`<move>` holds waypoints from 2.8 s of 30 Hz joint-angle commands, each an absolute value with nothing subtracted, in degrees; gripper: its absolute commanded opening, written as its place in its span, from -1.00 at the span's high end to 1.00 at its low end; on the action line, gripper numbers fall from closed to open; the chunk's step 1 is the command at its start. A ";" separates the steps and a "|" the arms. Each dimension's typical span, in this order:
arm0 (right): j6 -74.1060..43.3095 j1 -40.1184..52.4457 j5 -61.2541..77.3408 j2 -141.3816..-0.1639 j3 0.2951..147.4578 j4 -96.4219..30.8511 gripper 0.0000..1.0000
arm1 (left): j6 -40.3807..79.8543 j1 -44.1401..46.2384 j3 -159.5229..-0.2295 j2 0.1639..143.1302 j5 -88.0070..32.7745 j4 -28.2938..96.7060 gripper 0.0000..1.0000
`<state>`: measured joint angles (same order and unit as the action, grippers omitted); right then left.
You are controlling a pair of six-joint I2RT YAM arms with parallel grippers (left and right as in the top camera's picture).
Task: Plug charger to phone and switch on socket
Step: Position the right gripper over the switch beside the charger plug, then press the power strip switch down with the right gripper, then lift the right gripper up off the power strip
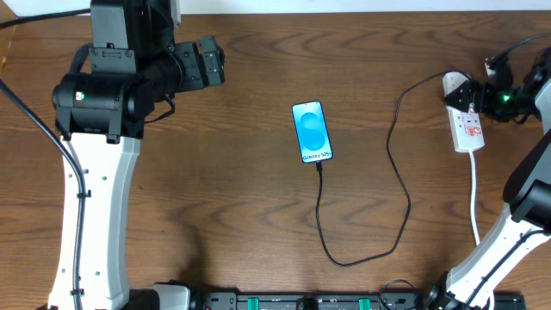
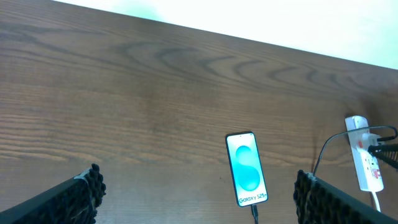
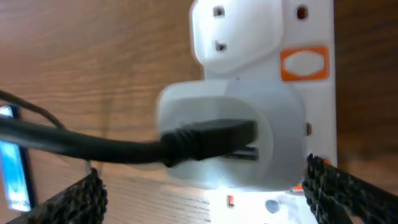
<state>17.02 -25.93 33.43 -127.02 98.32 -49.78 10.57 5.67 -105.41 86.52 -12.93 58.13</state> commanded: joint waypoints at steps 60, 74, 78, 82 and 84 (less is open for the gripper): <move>2.63 -27.00 39.13 -126.87 97.19 -49.91 -0.98 | 10.11 5.43 -105.89 86.54 -12.36 58.26 -0.96; 2.61 -31.42 33.23 -120.51 99.79 -56.31 -0.98 | 10.11 5.43 -105.89 86.54 -12.36 58.26 -0.97; 2.63 -31.14 30.76 -115.09 99.77 -58.65 -0.98 | 10.11 5.43 -105.89 86.54 -12.36 58.26 -0.97; 2.63 -30.15 28.60 -108.88 99.77 -60.38 -0.99 | 10.11 5.43 -105.89 86.54 -12.36 58.26 -0.97; 2.57 -29.39 29.02 -105.30 99.77 -61.10 -0.98 | 10.11 5.43 -105.89 86.54 -12.36 58.26 -0.96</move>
